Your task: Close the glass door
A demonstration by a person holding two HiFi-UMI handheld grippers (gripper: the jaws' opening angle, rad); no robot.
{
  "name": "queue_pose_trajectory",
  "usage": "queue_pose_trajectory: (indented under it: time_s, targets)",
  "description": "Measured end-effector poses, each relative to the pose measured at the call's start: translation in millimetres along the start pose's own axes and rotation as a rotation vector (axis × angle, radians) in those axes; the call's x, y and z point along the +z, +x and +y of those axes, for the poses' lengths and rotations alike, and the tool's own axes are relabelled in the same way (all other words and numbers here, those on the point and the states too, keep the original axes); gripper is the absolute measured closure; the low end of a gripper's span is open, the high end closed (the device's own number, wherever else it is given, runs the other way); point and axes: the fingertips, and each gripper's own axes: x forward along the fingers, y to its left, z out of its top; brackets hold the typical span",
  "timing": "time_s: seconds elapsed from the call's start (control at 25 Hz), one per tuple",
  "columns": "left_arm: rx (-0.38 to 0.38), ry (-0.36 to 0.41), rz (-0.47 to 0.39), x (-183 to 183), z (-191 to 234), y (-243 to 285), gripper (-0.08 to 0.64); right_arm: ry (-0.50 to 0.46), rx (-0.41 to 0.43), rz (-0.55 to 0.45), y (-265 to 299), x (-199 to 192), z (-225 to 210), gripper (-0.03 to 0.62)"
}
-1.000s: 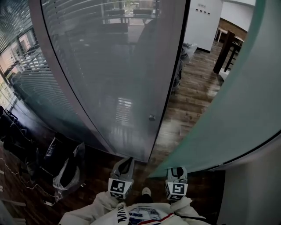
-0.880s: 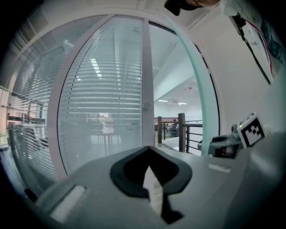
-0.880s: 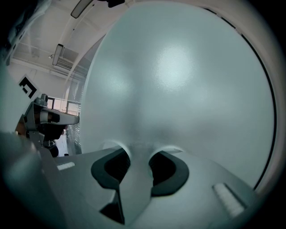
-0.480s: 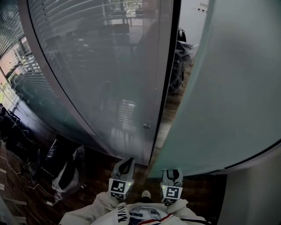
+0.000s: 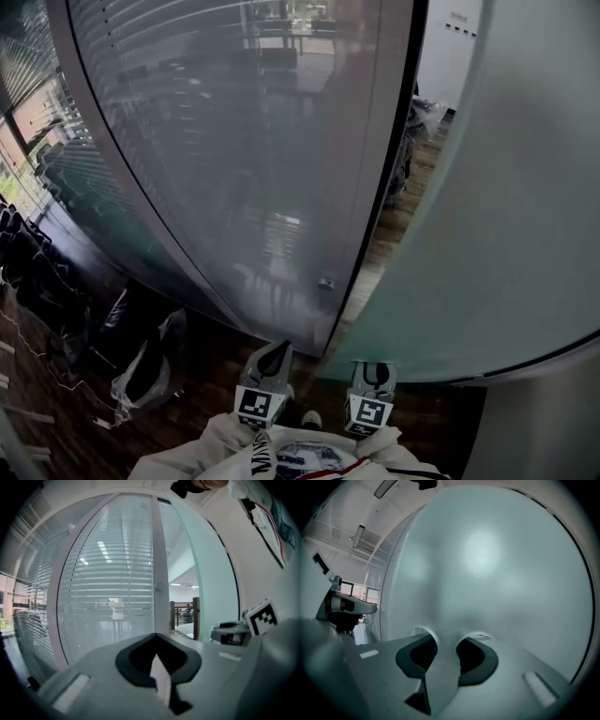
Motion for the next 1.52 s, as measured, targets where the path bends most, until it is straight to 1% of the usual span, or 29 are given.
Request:
queue_pose_trajectory:
  time_s: [0.16,0.24,0.36,0.48,0.64,0.8,0.88,1.04,1.16,1.36,1.52]
  targets:
    - [-0.044,-0.009,0.009,-11,10,13,0.558,0.012,-0.010,0.002,14,-8,3,0.468]
    - [-0.078,-0.012,-0.002,-11,9,23,0.558,0.017,-0.010,0.015,21,-10,1,0.468]
    - [-0.147,0.003,-0.018,2,1,40,0.558,0.017,-0.026,0.021,28,-3,-4,0.468]
    - [-0.198,0.021,-0.002,-5,-3,56,0.558,0.014,-0.056,0.020,33,-1,-11,0.468]
    - [-0.248,0.028,0.004,-10,-1,68,0.558,0.025,-0.065,0.040,41,-1,-15,0.468]
    - [-0.290,0.063,-0.012,10,3,78,0.558,0.021,-0.068,0.038,52,18,-17,0.468]
    - [-0.301,0.065,-0.006,10,6,81,0.558,0.022,-0.078,0.036,56,19,-16,0.468]
    - [-0.314,0.058,-0.005,-6,10,85,0.558,0.025,-0.103,0.041,59,2,-20,0.468]
    - [-0.317,0.057,-0.004,-7,12,90,0.558,0.022,-0.110,0.037,63,4,-23,0.468]
    - [-0.327,0.083,0.003,-4,15,93,0.558,0.023,-0.115,0.039,69,7,-25,0.468]
    - [-0.325,0.065,0.005,-1,17,97,0.558,0.024,-0.122,0.035,76,9,-29,0.468]
